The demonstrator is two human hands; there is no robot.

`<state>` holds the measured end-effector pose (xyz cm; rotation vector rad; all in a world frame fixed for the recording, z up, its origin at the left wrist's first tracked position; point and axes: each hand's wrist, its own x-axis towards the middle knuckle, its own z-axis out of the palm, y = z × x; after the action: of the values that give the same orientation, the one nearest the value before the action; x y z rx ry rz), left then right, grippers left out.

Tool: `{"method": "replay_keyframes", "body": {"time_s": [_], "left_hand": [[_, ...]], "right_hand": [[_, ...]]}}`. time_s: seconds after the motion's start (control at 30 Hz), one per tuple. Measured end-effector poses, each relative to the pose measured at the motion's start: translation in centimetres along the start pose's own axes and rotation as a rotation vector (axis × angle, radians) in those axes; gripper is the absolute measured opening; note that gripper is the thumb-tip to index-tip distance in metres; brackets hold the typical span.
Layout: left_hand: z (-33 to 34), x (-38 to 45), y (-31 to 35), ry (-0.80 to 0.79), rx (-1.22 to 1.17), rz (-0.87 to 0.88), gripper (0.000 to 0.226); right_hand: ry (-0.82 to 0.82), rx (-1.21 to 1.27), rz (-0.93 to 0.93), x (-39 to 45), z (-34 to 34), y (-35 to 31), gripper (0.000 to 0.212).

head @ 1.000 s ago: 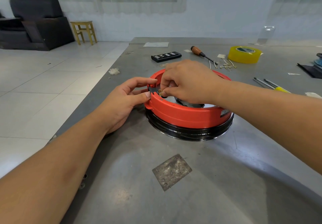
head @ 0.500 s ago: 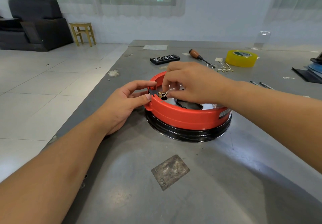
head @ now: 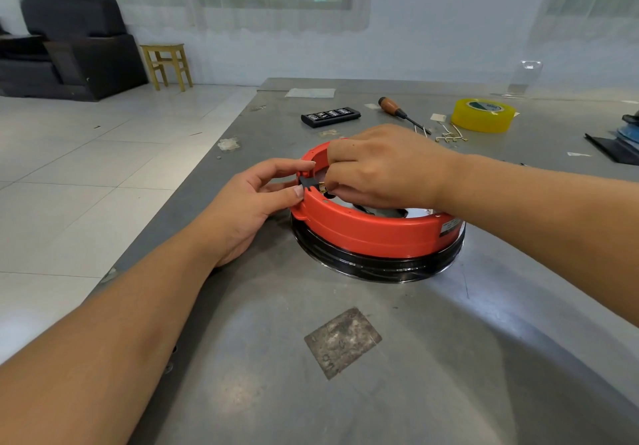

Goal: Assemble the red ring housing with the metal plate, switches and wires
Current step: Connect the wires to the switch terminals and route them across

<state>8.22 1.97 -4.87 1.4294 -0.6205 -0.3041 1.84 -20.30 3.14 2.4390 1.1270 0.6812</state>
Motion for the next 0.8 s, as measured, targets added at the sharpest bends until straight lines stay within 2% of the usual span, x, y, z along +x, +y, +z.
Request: {"method": "replay_keyframes", "body": {"time_s": [0.57, 0.8], "left_hand": [[0.17, 0.06, 0.06, 0.039, 0.055, -0.006, 0.036], [0.01, 0.15, -0.01, 0.044, 0.089, -0.016, 0.035]], "right_hand": [[-0.05, 0.024, -0.047, 0.48, -0.57, -0.33, 0.023], [-0.094, 0.056, 0.007, 0.63, -0.43, -0.22, 0.026]]}}
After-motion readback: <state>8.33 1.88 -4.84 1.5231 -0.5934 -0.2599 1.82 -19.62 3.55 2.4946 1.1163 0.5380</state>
